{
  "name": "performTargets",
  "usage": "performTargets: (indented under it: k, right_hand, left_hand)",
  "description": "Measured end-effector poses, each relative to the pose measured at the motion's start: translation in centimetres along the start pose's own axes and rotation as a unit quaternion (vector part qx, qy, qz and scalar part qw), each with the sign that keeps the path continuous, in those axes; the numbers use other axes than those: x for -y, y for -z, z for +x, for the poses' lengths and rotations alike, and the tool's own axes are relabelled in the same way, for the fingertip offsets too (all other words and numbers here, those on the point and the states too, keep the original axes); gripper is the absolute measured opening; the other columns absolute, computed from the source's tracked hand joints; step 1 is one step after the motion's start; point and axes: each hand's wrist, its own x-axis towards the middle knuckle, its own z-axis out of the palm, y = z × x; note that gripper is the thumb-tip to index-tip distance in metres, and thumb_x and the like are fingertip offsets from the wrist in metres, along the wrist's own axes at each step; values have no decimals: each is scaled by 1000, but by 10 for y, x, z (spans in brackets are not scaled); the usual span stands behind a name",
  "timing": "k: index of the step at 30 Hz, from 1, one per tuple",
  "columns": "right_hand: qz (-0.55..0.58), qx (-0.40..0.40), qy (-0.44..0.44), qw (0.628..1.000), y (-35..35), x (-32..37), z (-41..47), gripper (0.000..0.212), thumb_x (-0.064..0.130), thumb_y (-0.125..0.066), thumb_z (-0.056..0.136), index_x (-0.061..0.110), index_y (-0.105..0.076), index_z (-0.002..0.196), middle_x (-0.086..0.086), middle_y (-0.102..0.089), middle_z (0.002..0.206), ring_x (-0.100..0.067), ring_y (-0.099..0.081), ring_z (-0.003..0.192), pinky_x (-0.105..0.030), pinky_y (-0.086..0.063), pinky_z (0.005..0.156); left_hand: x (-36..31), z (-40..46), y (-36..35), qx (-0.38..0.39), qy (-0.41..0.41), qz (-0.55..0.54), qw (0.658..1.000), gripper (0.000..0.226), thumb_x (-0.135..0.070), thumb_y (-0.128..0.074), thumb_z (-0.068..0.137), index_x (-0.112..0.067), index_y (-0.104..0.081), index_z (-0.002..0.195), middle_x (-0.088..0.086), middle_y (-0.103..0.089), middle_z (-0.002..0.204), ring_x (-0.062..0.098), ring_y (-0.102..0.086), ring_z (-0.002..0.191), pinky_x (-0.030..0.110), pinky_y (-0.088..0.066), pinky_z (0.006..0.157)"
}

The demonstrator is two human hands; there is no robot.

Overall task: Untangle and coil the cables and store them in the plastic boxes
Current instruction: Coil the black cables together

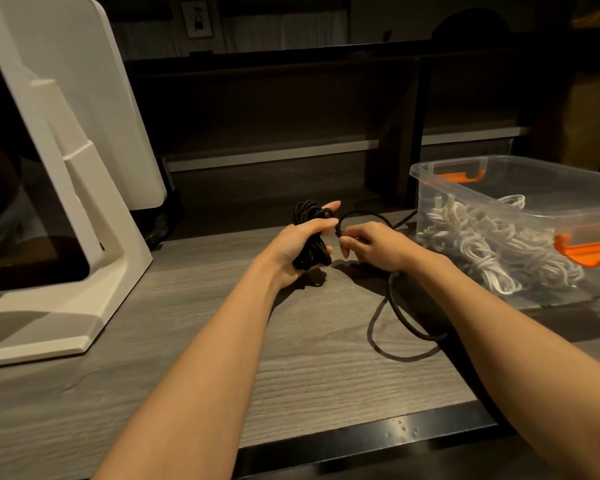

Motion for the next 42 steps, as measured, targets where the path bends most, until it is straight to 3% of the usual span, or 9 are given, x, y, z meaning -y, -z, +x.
performTargets:
  k: [4, 8, 13, 17, 21, 25, 30, 36, 42]
  right_hand:
    - [31, 23, 10, 999, 1, 2, -2, 25, 29, -43, 101, 19, -63, 88, 5, -54, 72, -9, -50, 67, -25, -40, 65]
    - [44, 67, 7, 997, -1, 3, 0, 21, 29, -54, 96, 20, -64, 113, 3, -63, 96, -11, -59, 86, -23, -46, 75]
    - [55, 74, -20, 996, 5, -4, -4, 16, 23, -50, 98, 18, -64, 94, 3, -62, 73, -8, -57, 63, -22, -46, 65]
    - [89, 43, -8, 995, 5, -3, -6, 23, 24, -44, 101, 20, -60, 85, 0, -57, 62, -11, -51, 51, -23, -44, 56]
    - [98, 34, -16, 995, 5, -1, -6, 21, 22, -41, 102, 23, -57, 87, 0, -58, 65, -11, -51, 54, -21, -43, 57]
    - [102, 40, -17, 994, 4, 2, -6, 18, 21, -39, 103, 18, -56, 97, 1, -58, 65, -6, -52, 56, -18, -43, 62]
    - [113, 41, -10, 993, 2, 6, -5, 16, 22, -38, 103, 20, -55, 102, 3, -58, 65, 3, -53, 54, -15, -39, 65]
    - [93, 64, 2, 994, 3, 5, -7, 18, 24, -42, 101, 27, -56, 90, 0, -56, 66, -8, -53, 60, -25, -43, 73]
    - [-32, 78, -28, 996, 11, -11, -7, 3, 26, -60, 93, 26, -60, 90, 5, -58, 91, -13, -54, 87, -23, -41, 75]
  left_hand:
    - [1, 1, -4, -55, -6, -49, 997, 12, -16, -57, 93, -21, -68, 95, 4, -54, 95, 14, -52, 78, 29, -47, 72]
    - [6, 12, -8, -137, 2, -140, 981, 13, -16, -58, 93, -12, -62, 82, 7, -66, 92, 21, -61, 99, 41, -46, 101]
    - [3, 14, 1, -192, -13, -201, 961, 12, -11, -56, 95, -7, -55, 84, 3, -64, 52, 18, -65, 66, 37, -56, 82]
    - [8, 15, 8, -164, -5, -141, 976, 10, -9, -55, 96, -2, -62, 97, 12, -72, 87, 21, -71, 83, 40, -56, 87]
    - [9, 16, 11, -120, 23, -211, 970, 27, -9, -49, 98, 1, -57, 121, 19, -61, 127, 27, -62, 115, 36, -54, 87]
    - [7, 13, 11, -109, 48, -232, 965, 18, -8, -48, 97, 0, -58, 109, 20, -54, 137, 29, -53, 127, 39, -45, 105]
    - [4, 8, 12, -85, 48, -263, 960, 26, -9, -46, 97, 2, -53, 121, 23, -53, 135, 33, -52, 128, 40, -42, 108]
    - [4, 5, 9, -91, 31, -276, 956, 9, -11, -53, 96, -6, -59, 92, 11, -63, 94, 24, -71, 85, 40, -55, 89]
    - [-2, 10, 12, -152, 35, -179, 971, 20, -20, -60, 94, -14, -57, 74, -4, -54, 57, 7, -55, 49, 25, -49, 52]
